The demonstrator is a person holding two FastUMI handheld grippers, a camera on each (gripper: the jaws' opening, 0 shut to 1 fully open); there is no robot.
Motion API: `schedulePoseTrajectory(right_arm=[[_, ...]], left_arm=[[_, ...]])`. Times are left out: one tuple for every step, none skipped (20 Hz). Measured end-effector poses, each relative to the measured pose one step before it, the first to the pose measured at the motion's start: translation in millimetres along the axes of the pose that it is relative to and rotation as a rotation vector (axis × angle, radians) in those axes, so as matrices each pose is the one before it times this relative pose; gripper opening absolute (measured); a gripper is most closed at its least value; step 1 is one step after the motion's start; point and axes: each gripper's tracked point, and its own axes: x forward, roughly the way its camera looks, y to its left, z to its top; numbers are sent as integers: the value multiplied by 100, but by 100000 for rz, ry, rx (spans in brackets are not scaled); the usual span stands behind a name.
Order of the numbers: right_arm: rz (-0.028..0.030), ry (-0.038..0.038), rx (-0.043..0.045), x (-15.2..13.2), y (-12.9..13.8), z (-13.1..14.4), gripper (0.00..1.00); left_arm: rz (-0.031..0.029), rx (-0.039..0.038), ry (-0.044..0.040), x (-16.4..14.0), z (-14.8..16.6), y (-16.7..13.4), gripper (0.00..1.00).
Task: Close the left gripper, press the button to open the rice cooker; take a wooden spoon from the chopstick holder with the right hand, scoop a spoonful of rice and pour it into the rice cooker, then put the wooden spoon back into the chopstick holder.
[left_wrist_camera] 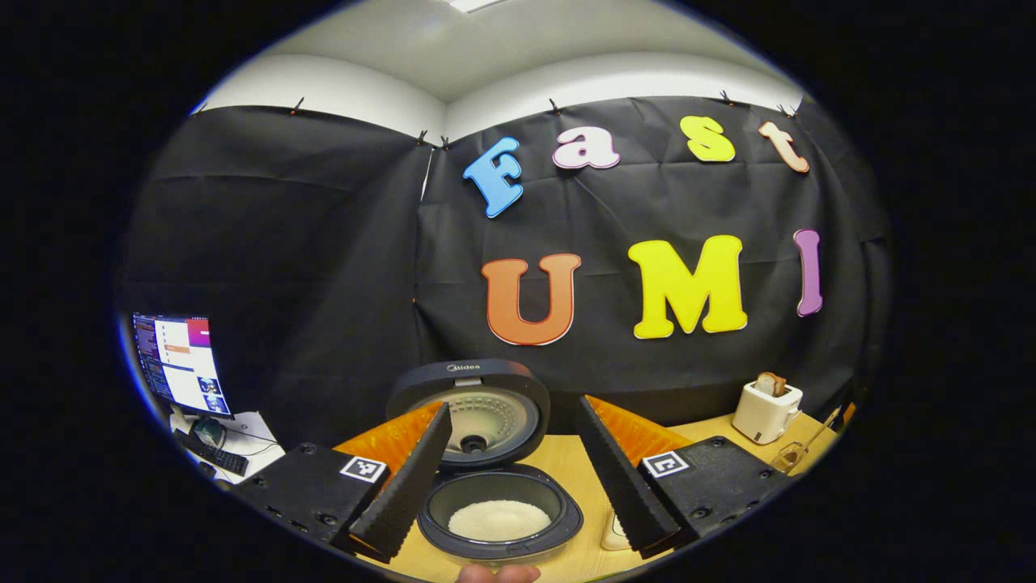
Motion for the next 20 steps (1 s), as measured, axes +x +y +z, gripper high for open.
schedulePoseTrajectory(right_arm=[[1272,825,-410,-290,507,-286,95],[1264,801,-316,24,238,-354,95],[789,930,-114,-90,143,-420,95],[1028,677,146,225,49,-356,95],[422,713,-253,165,-29,-448,99],[-423,1552,-237,367,-325,-694,95],[-311,1390,224,194,-227,-682,92],[235,914,744,125,78,-386,92],[348,708,745,114,128,-341,95],[346,126,814,271,80,-226,92],[46,-500,449,115,15,107,96],[-443,-787,501,207,-155,79,96],[-116,-517,461,61,6,174,96],[200,-332,683,78,218,-32,92],[310,-648,547,-3,183,180,96],[289,-562,151,-23,148,40,96],[131,-357,-455,-15,104,22,96],[178,-1,-730,-57,75,-139,96],[127,104,-806,8,115,-57,92],[155,-136,-492,-34,29,-71,95]], left_arm=[[2312,1145,167,1310,870,582,99],[1668,855,-9,1130,802,382,98],[1755,1185,602,1117,443,390,98],[474,1896,1459,1147,405,272,98],[211,1302,1525,1059,182,-44,98],[795,-684,1447,1078,147,259,99],[1139,-417,687,994,155,299,98],[1164,-329,1370,1193,155,384,98],[1782,813,102,960,350,338,98],[412,615,763,1130,233,11,98],[-949,-1316,1550,1105,-120,-178,98],[-1367,-2912,2599,1036,-459,-391,98],[-1226,-2793,3369,799,-700,-327,98],[403,-647,2031,898,-460,62,98],[1265,1012,1669,843,-177,568,98],[244,740,1945,689,-327,260,98],[243,-244,2158,700,-573,35,98],[678,-562,1714,544,-394,281,98],[1004,-994,1125,399,-254,393,98],[-108,-964,1275,239,-307,25,98]])
